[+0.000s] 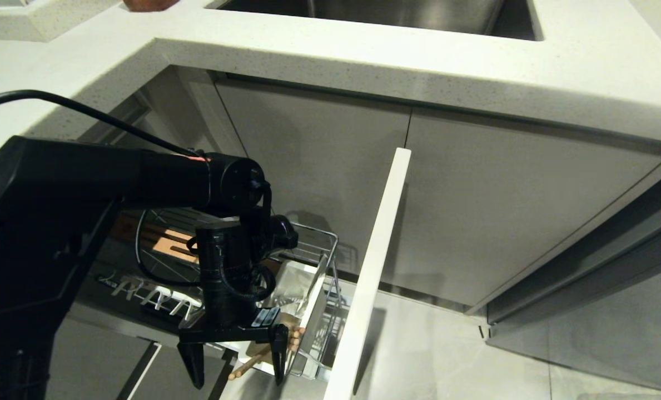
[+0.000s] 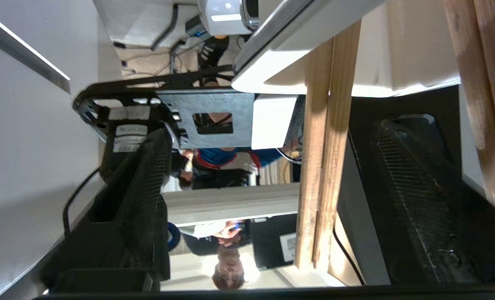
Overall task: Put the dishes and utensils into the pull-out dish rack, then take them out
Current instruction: Take the chopsticks out of the cupboard
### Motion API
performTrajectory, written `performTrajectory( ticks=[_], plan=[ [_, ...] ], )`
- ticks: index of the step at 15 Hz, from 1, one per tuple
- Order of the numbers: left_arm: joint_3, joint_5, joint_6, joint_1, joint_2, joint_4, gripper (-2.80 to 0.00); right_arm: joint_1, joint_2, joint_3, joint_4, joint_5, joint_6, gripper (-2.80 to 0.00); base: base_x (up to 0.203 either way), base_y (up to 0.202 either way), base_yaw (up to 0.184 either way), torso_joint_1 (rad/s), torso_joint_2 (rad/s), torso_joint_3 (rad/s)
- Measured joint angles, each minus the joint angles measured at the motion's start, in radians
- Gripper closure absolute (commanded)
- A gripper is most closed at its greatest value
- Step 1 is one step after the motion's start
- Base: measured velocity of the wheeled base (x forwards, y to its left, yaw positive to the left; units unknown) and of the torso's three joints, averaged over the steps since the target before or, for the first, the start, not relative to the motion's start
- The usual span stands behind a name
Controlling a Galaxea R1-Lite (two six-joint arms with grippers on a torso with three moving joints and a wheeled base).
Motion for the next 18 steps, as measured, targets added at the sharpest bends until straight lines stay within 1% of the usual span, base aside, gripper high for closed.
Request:
performTrajectory(
  ticks=[5, 18],
  plan=[
    [-0.025, -0.001, -0.008, 0.001, -0.010, 0.000, 0.00, -0.001, 0.000, 0.000, 0.000, 0.000, 0.000, 0.00, 0.000, 0.000, 0.000, 0.000, 0.00, 0.000],
    [-0.031, -0.018, -0.013, -0.001, -0.062, 0.001, 0.00, 0.000, 0.000, 0.000, 0.000, 0.000, 0.000, 0.00, 0.000, 0.000, 0.000, 0.000, 0.00, 0.000]
  ],
)
